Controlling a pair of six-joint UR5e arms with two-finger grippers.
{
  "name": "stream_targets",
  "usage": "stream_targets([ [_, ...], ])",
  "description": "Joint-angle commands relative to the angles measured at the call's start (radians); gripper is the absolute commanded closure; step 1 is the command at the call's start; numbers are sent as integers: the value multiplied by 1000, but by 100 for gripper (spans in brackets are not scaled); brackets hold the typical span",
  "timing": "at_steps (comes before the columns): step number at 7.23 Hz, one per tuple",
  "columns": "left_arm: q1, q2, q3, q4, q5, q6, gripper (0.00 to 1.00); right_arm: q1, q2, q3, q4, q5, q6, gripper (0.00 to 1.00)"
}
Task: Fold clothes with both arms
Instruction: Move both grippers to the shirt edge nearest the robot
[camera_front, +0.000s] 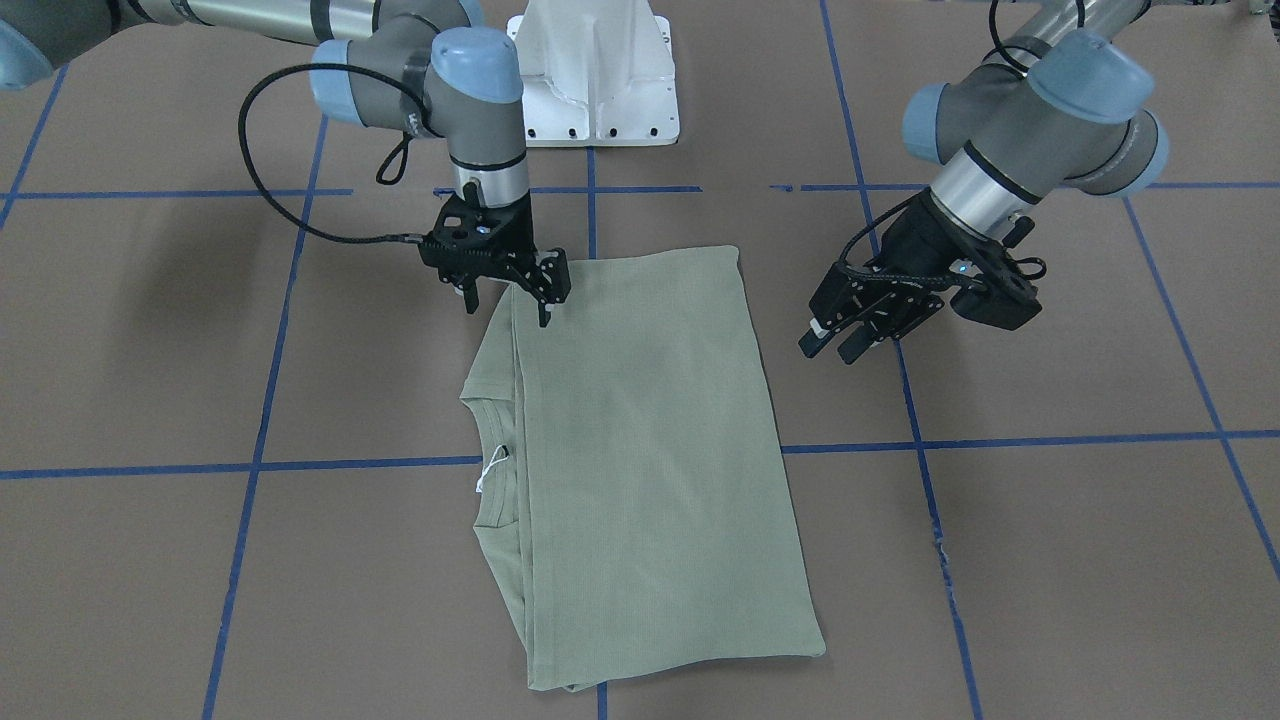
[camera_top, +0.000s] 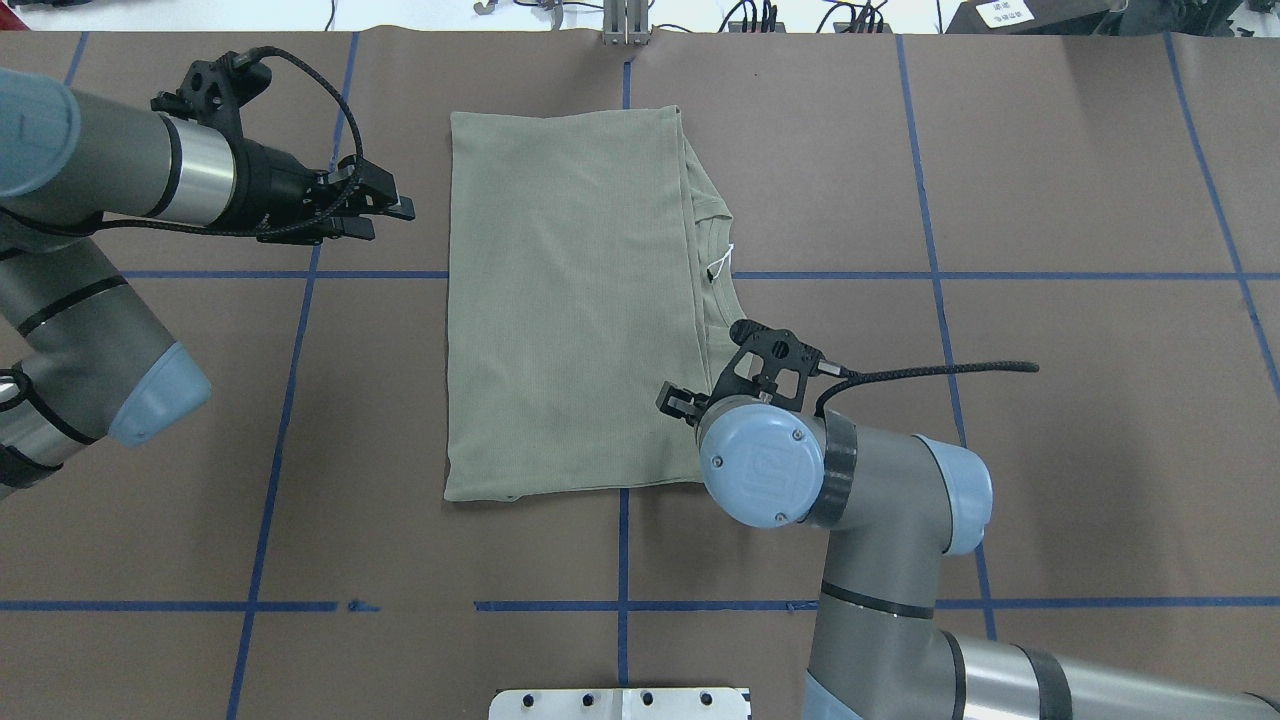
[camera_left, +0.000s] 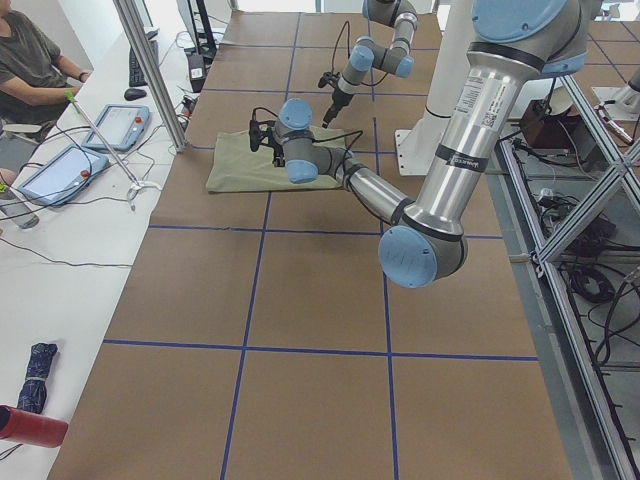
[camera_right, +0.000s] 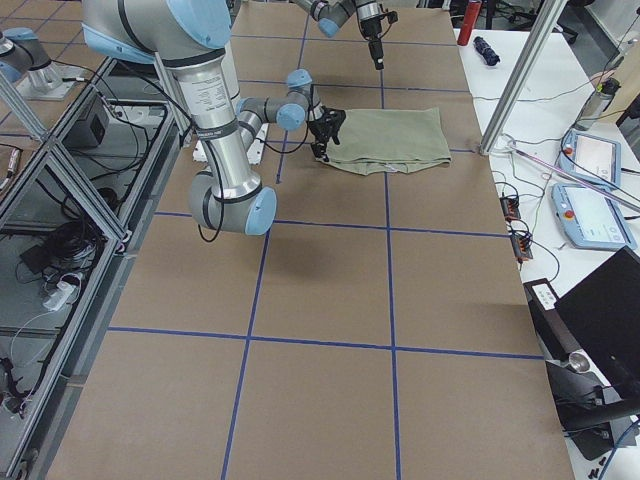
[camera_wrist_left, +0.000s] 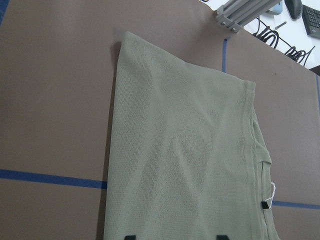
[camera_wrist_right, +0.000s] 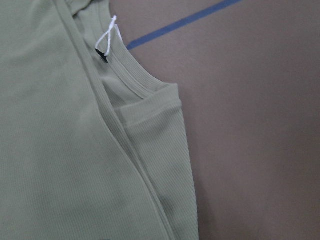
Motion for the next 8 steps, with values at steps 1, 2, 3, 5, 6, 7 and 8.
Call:
stream_targets([
  [1, 0, 0, 1, 0, 0, 0, 38, -31, -14, -6, 38, -18, 169, 15],
  [2, 0, 0, 1, 0, 0, 0, 38, -23, -13, -10, 47, -18, 170, 22],
  [3, 0, 0, 1, 0, 0, 0, 38, -16, -3, -28, 49, -18, 164, 23],
  [5, 0, 0, -1, 0, 0, 0, 38, -11, 0, -53, 49, -16, 142, 22],
  [6, 0, 0, -1, 0, 0, 0, 38, -11, 6, -52, 52, -15, 147, 35],
  [7, -1, 0, -1, 0, 0, 0, 38, -11, 4, -62, 61, -16, 145, 38],
  [8, -1, 0, -2, 0, 0, 0, 38, -11, 6, -70, 70, -16, 144, 45],
])
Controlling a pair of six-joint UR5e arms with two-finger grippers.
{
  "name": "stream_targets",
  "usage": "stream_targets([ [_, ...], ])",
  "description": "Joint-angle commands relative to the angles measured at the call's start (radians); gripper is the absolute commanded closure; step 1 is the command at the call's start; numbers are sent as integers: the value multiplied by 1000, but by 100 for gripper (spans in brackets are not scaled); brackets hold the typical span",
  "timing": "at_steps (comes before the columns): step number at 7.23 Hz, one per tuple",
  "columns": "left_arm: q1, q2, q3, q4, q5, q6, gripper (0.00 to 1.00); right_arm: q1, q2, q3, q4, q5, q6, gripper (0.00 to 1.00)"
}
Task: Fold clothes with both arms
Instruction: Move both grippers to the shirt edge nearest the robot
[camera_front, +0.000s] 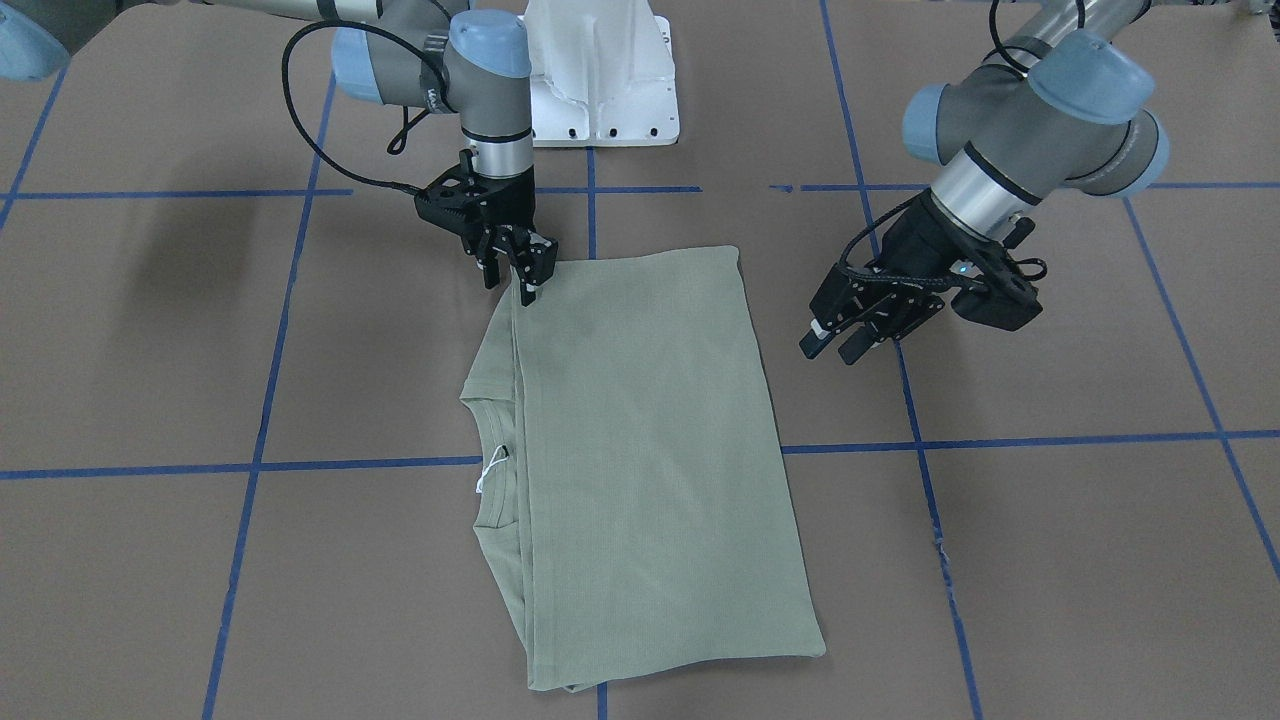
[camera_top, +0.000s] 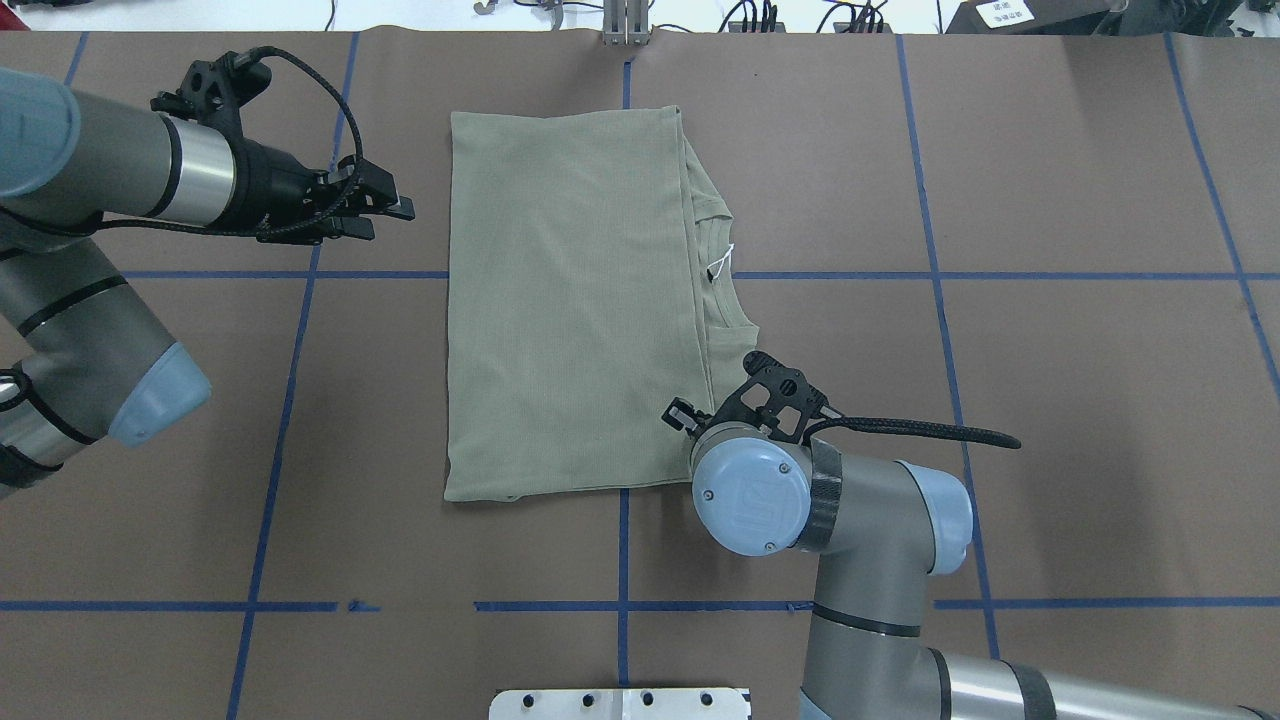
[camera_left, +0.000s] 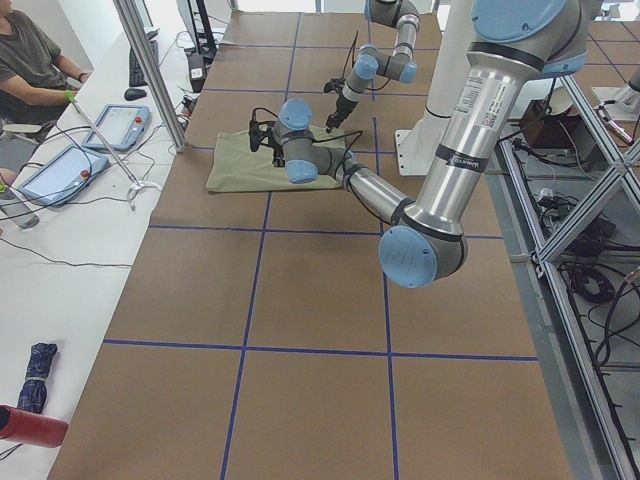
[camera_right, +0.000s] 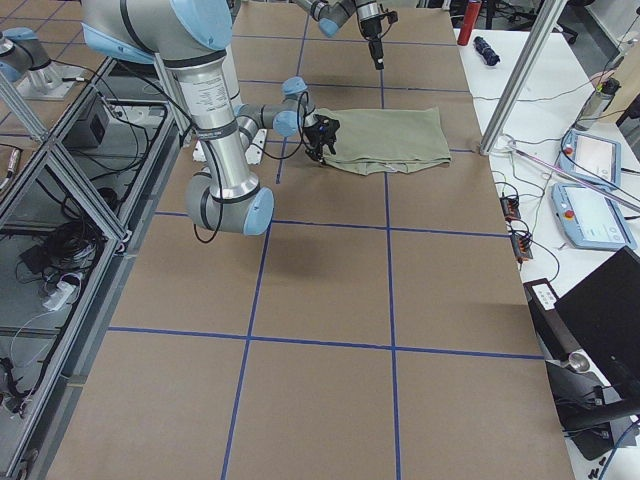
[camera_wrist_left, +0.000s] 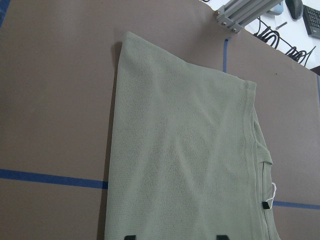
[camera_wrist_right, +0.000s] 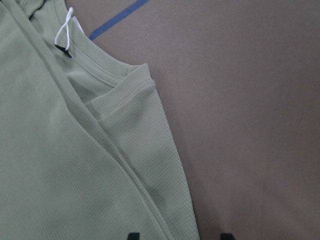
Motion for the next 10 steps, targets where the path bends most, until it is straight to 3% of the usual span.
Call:
stream_targets([
  [1, -1, 0, -3, 0, 0, 0, 38, -1, 2, -11, 11, 0, 0, 55],
  [2, -1, 0, -3, 0, 0, 0, 38, -1, 2, -11, 11, 0, 1, 71],
  [3, -1, 2, -3, 0, 0, 0, 38, -1, 2, -11, 11, 1, -2, 100],
  [6, 1, 9, -4, 0, 0, -18, 38, -1, 3, 4, 12, 12, -23, 100],
  [8, 33, 17, -41, -2, 9, -183, 38, -23, -18, 76, 0, 9, -22, 100],
  [9, 106, 82, -135, 12, 50, -260, 38, -29, -44, 114, -5, 6, -19, 100],
  [10, 240, 121, -235, 126, 199, -318, 38, -56, -88, 160, -25, -2, -14, 100],
])
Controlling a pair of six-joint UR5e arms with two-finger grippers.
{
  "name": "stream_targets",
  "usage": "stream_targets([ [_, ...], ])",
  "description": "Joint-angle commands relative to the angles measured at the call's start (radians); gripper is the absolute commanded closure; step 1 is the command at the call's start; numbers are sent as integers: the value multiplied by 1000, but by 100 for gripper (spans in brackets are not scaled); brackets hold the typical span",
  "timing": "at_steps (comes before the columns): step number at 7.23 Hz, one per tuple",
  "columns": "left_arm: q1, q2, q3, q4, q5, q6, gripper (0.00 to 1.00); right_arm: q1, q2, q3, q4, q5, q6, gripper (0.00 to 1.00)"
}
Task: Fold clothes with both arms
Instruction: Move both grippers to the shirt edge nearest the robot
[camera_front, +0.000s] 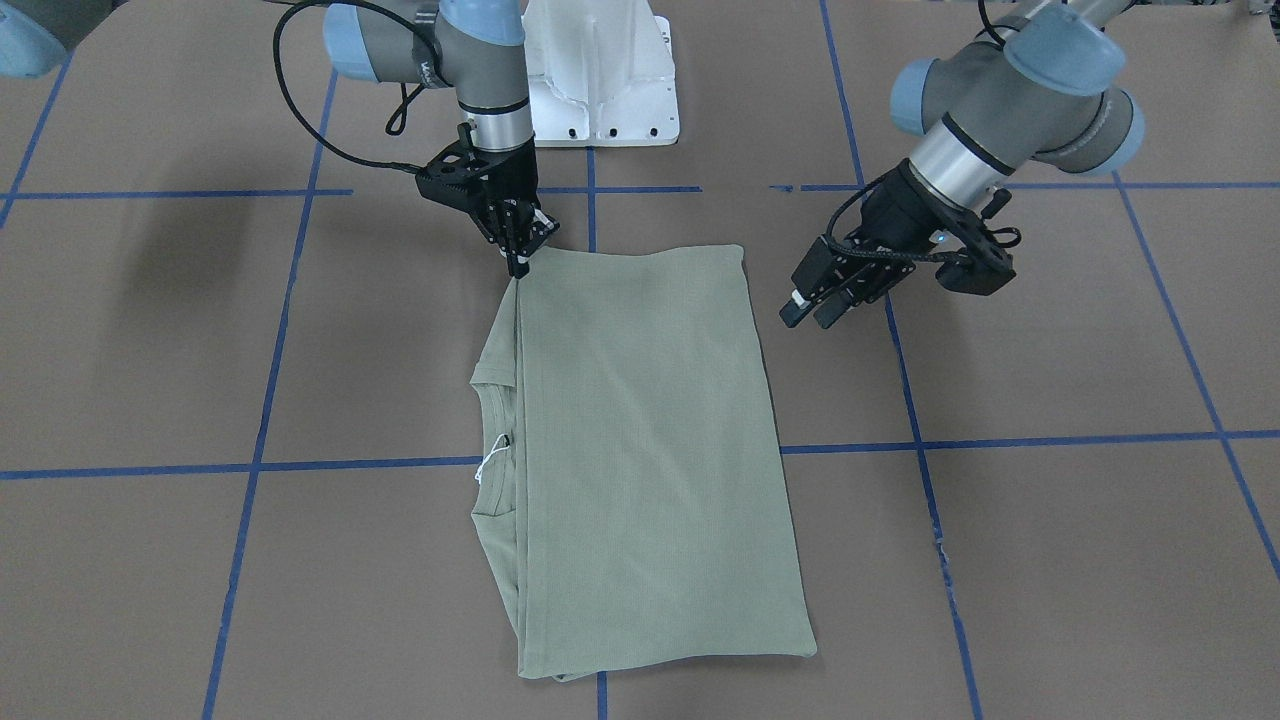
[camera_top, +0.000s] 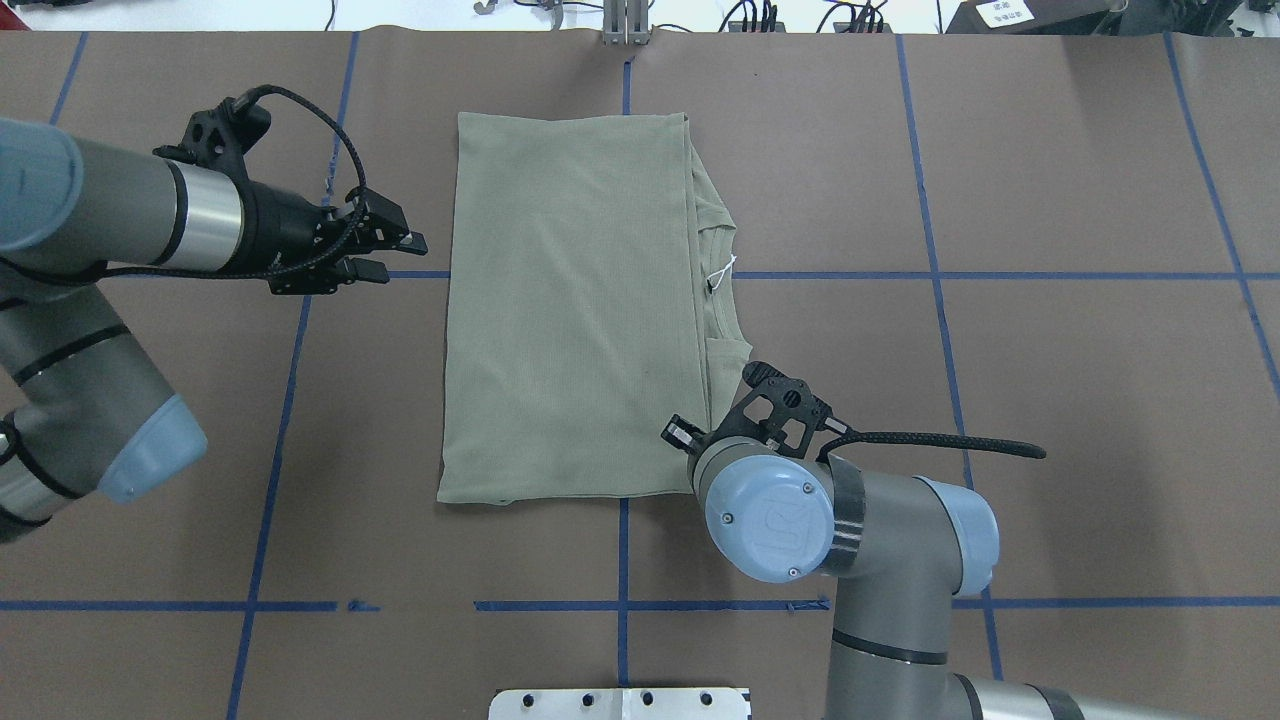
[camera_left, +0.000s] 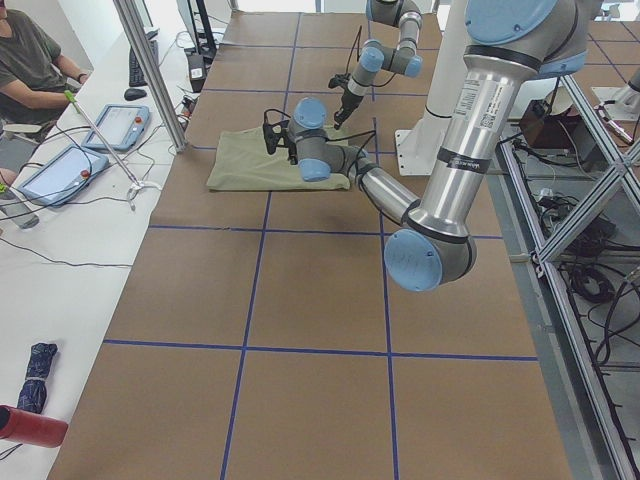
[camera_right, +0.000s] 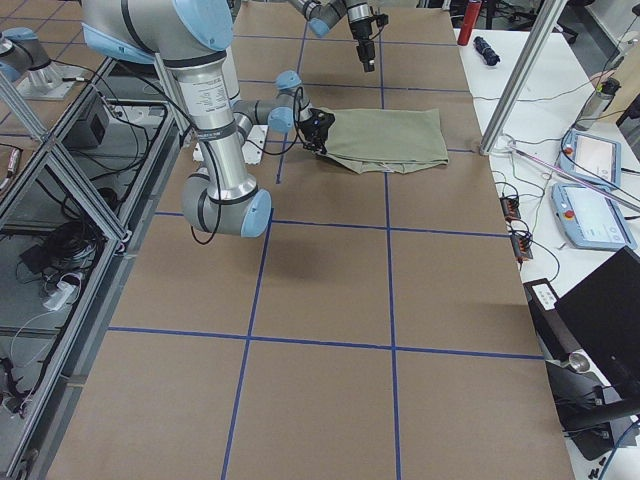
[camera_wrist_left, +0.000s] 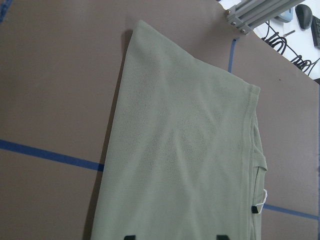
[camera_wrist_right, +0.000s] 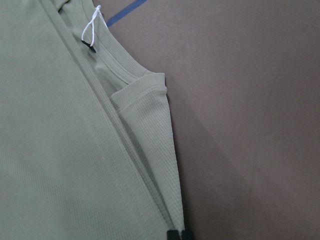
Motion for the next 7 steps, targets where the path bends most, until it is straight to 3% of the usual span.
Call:
stream_targets([
  [1, 247, 52, -152, 144, 222, -177, 38, -36, -67, 86, -51, -7, 6, 100],
  [2, 301, 52, -158, 150, 229, -234, 39, -51, -76, 97, -64, -12, 9, 100],
  [4, 449, 101, -158, 199, 441, -237, 39, -59, -79, 98, -64, -20, 9, 100],
  [7, 510, 103, -147, 256, 470, -239, 40, -62, -76, 98, -64, -20, 9, 100],
])
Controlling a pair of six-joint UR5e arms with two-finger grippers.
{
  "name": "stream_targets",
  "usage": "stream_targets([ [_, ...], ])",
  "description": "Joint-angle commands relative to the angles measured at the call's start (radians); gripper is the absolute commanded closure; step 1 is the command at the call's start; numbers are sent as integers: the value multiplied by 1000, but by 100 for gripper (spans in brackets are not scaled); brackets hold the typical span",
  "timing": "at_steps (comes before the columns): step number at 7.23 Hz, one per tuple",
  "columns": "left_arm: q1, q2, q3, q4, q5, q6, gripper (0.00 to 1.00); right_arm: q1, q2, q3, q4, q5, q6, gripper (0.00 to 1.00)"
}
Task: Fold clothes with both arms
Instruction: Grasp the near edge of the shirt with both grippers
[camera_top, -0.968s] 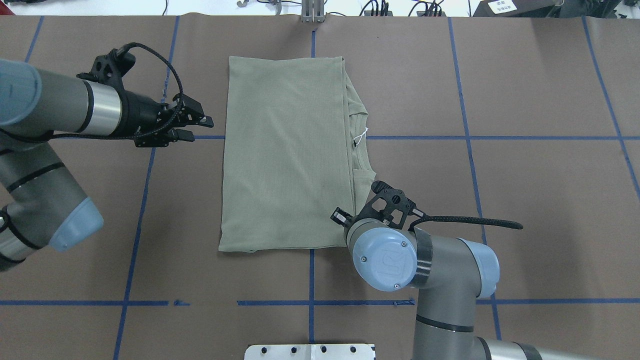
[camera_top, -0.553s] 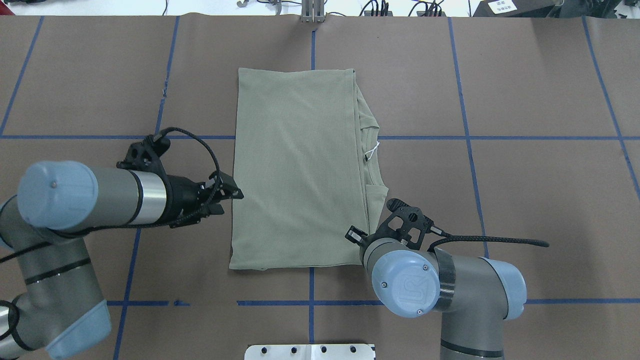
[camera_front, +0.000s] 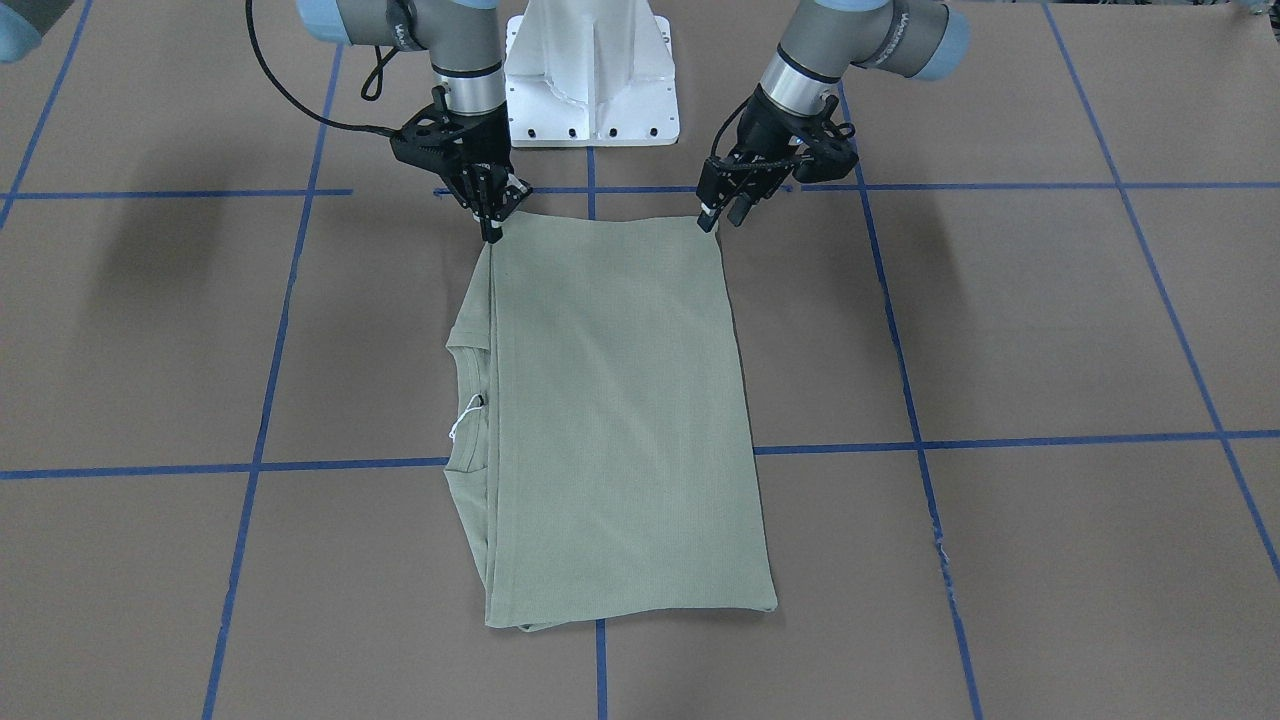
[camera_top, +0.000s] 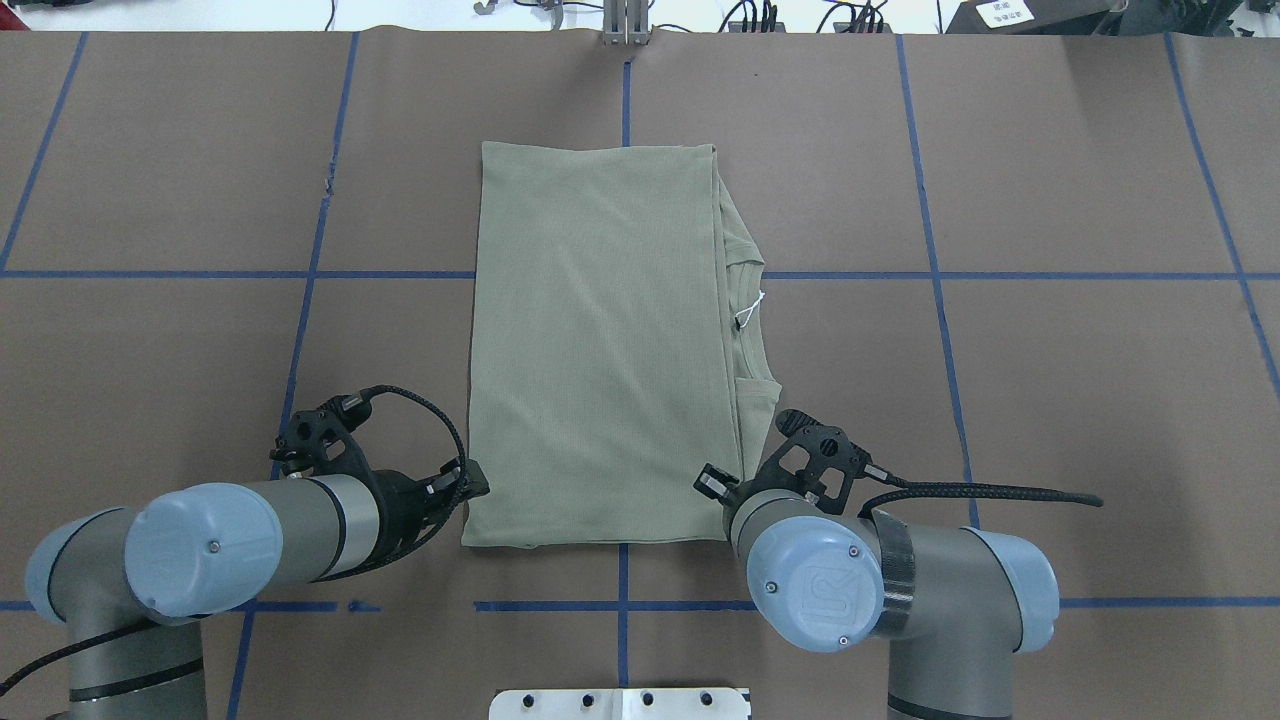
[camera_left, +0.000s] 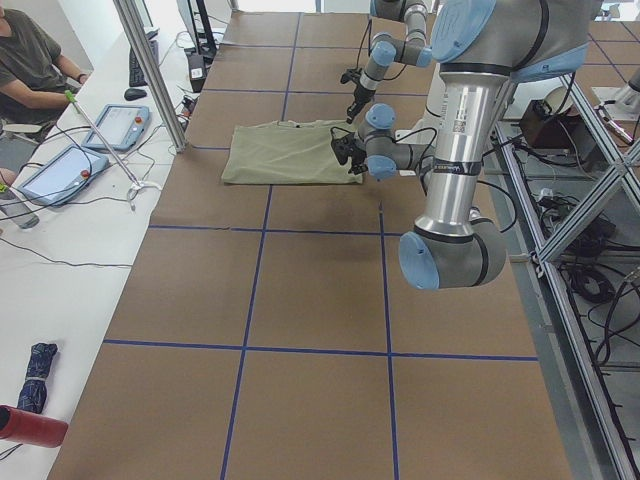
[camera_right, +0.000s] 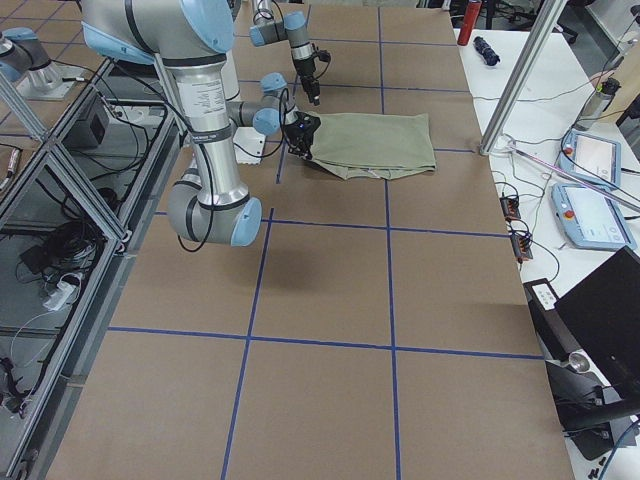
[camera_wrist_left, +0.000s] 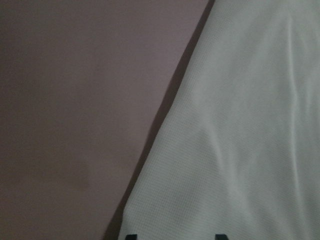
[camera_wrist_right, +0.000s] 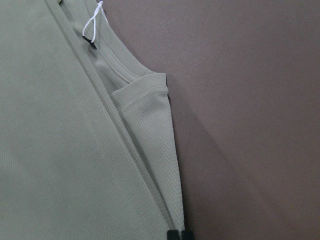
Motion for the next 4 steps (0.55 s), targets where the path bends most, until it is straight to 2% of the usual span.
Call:
stream_targets([
  [1, 40, 0, 9, 11, 9, -1, 41, -1, 0, 0, 0, 0, -1, 100],
  [4, 51, -8, 21, 46, 14, 3, 42, -3, 1, 0, 0, 0, -2, 100],
])
